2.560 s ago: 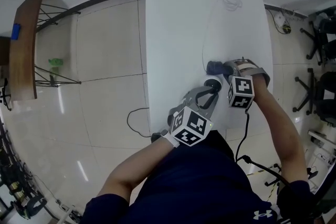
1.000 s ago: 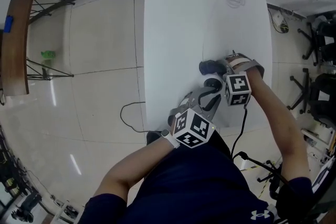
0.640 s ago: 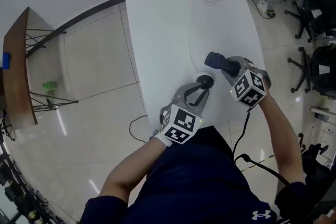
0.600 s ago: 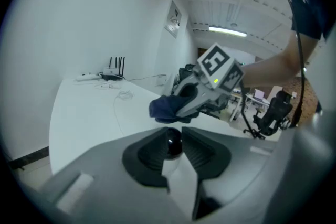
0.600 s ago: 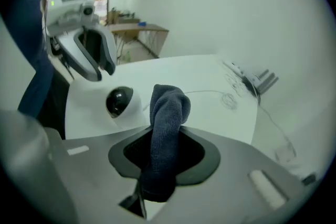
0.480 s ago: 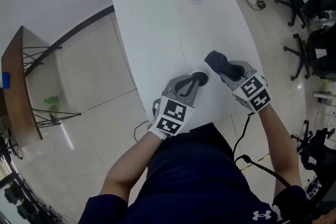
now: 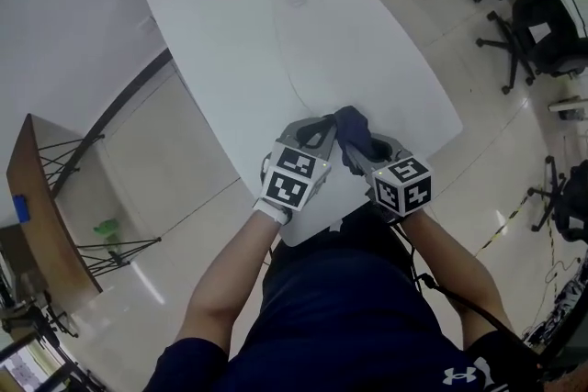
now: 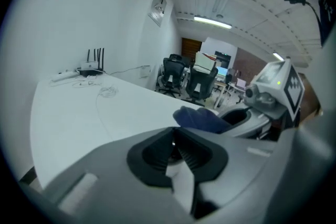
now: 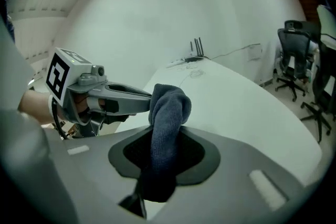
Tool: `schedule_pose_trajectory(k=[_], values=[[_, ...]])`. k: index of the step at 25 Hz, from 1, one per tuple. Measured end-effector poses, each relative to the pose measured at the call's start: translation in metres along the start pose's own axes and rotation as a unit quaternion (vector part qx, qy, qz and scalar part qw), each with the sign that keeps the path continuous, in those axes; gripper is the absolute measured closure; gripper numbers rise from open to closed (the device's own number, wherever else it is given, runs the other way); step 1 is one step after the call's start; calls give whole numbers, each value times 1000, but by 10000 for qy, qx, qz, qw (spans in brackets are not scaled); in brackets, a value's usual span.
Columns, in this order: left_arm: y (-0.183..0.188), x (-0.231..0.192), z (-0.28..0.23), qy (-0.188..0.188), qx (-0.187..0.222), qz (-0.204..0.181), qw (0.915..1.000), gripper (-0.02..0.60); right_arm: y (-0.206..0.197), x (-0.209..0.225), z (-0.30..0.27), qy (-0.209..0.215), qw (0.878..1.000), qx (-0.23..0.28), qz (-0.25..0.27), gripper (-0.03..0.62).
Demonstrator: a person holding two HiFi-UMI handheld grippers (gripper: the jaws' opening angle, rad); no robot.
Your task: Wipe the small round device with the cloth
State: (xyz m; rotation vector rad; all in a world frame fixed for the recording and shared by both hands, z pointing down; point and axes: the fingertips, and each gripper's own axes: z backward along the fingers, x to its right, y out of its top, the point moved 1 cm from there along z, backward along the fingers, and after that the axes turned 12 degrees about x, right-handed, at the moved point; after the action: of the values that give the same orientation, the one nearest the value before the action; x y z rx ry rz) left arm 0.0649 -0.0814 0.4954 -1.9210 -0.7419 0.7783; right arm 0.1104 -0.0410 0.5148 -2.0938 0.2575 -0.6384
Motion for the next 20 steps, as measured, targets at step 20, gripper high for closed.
schedule_pose_trajectory(k=[20], values=[[1, 5, -3, 142, 103, 54, 9998, 540, -123, -19, -7, 282, 9626, -2167, -1601, 487]])
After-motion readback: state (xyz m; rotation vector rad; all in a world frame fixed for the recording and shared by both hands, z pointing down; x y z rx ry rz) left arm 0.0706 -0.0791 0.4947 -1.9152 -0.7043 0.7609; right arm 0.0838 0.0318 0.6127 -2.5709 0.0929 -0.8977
